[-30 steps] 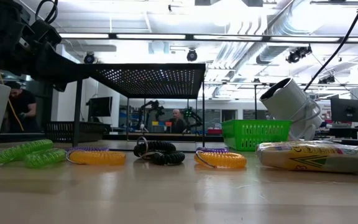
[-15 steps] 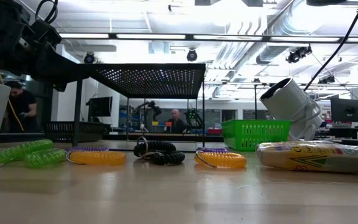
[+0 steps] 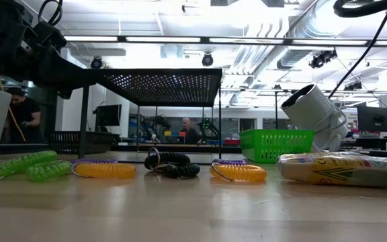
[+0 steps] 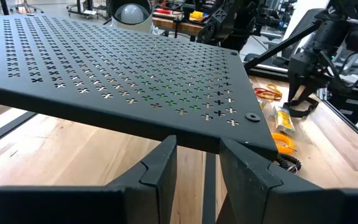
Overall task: Pick & Place Office Desk Supplies
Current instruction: Put the black rubber band into the green basket
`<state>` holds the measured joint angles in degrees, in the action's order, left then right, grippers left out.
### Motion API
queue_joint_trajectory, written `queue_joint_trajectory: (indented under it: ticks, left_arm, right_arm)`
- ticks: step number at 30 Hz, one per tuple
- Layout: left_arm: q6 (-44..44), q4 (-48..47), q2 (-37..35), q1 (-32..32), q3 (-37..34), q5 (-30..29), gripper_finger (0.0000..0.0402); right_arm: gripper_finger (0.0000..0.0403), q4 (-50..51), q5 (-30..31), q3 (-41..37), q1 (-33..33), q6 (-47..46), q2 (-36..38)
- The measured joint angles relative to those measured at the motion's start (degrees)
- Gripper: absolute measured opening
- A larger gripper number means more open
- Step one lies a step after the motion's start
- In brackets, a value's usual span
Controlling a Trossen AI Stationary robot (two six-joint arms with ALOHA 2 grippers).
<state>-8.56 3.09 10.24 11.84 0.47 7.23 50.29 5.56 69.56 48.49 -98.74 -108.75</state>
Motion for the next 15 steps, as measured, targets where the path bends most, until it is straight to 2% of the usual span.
queue_joint_trajectory:
  ticks: [5, 15]
  left_arm:
    - [0.0, 0.0, -0.01, -0.02, 0.0, 0.01, 0.0118]
    - [0.0, -0.01, 0.0, 0.0, 0.0, 0.01, 0.0118]
  right_arm:
    - [0.0012, 0.53, 0.01, 0.0, 0.0, 0.15, 0.0]
    - [0.0003, 4.04, 0.6, 0.61, -0.06, 1.99, 0.78]
